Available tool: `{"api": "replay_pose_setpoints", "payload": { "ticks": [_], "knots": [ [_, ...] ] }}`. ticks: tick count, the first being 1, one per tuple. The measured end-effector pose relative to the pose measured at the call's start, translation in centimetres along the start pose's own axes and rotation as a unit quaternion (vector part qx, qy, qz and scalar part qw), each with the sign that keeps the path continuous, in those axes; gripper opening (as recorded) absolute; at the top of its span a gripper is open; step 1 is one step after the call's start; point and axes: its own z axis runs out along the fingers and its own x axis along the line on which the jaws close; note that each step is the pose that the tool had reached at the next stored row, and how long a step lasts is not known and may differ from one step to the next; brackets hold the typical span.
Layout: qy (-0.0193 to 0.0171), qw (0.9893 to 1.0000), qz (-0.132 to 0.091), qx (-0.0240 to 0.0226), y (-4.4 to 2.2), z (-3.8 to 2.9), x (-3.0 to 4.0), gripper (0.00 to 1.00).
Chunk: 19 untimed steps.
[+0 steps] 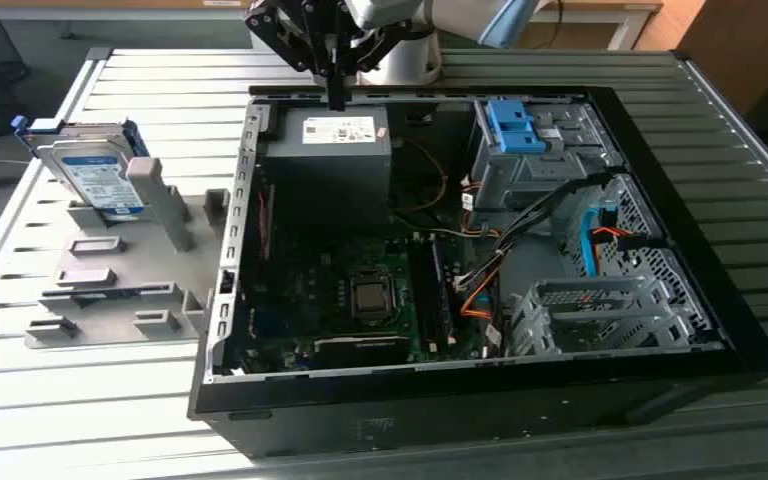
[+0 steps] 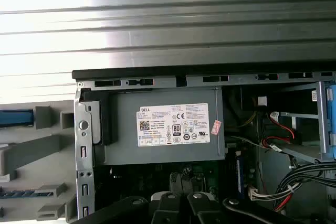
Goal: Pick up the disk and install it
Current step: 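Reach for the disk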
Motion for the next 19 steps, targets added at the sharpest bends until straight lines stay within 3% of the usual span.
{"api": "replay_pose_setpoints", "payload": {
  "ticks": [19],
  "knots": [
    [0.0000, 1.0000, 0.000, 0.0000, -0.03, 0.03, 0.43, 0.11]
  ]
}}
